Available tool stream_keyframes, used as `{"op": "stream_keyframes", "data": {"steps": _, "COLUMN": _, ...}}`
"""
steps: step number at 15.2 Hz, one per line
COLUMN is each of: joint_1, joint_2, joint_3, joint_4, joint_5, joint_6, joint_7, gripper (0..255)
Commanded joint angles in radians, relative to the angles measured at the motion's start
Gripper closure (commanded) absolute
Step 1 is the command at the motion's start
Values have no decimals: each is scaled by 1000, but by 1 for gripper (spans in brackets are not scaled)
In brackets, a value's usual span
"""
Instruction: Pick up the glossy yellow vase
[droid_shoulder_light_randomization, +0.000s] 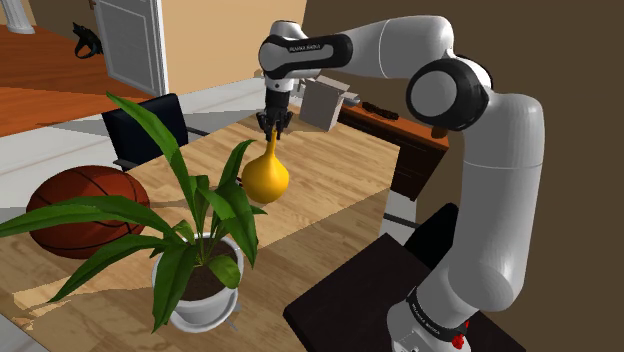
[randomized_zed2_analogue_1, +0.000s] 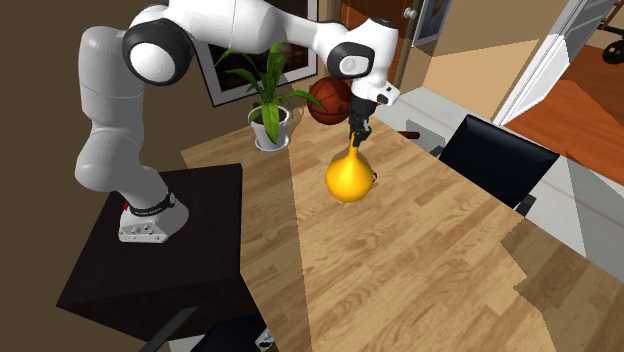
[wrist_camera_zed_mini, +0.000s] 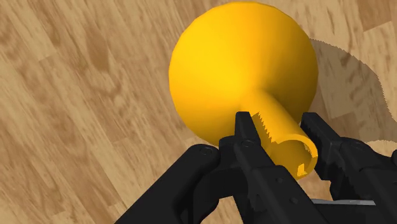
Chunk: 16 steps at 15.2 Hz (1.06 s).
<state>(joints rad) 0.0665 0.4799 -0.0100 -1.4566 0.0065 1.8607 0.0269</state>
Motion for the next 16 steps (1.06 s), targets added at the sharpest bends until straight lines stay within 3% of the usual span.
{"op": "stream_keyframes", "data": {"steps": 1, "joint_1": 0, "joint_2": -5, "joint_3": 0, "joint_4": 14, "joint_5": 0, "joint_6": -18, "joint_7": 0, "gripper": 255}}
{"op": "stream_keyframes", "data": {"steps": 16, "joint_1": 0, "joint_2": -18, "joint_3": 0, "joint_4": 171, "joint_5": 0, "joint_6": -188, "joint_7": 1, "gripper": 255}}
